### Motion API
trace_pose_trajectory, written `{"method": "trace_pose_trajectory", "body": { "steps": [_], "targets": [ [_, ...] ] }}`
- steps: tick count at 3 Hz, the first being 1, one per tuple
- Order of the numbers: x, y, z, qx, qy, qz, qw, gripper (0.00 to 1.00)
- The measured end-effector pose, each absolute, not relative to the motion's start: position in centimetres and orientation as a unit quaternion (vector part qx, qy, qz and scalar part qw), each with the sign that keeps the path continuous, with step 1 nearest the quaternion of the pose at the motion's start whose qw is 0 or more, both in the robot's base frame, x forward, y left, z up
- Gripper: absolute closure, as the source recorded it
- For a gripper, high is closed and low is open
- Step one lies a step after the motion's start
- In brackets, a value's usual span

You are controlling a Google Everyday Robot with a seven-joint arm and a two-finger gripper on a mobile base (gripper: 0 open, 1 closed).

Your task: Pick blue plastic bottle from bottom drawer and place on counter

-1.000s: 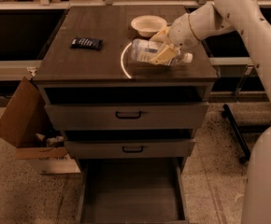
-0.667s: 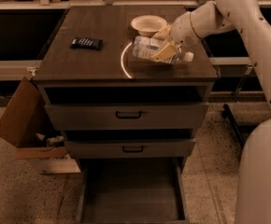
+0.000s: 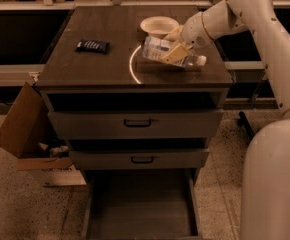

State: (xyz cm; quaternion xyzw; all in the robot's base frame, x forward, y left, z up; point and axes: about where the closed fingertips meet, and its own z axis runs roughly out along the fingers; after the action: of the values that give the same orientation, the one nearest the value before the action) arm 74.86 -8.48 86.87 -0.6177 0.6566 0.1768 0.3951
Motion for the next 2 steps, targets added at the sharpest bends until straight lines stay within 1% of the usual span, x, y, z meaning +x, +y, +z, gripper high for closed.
{"method": "trace_pose_trajectory", "body": {
  "steps": [1,2],
  "targets": [
    [75.36,-8.78,86.28,-0.607,0.667,0.183,0.39,0.13],
    [75.76,-9.13,86.13,-0.6,0.673,0.187,0.39,0.0]
  ]
}}
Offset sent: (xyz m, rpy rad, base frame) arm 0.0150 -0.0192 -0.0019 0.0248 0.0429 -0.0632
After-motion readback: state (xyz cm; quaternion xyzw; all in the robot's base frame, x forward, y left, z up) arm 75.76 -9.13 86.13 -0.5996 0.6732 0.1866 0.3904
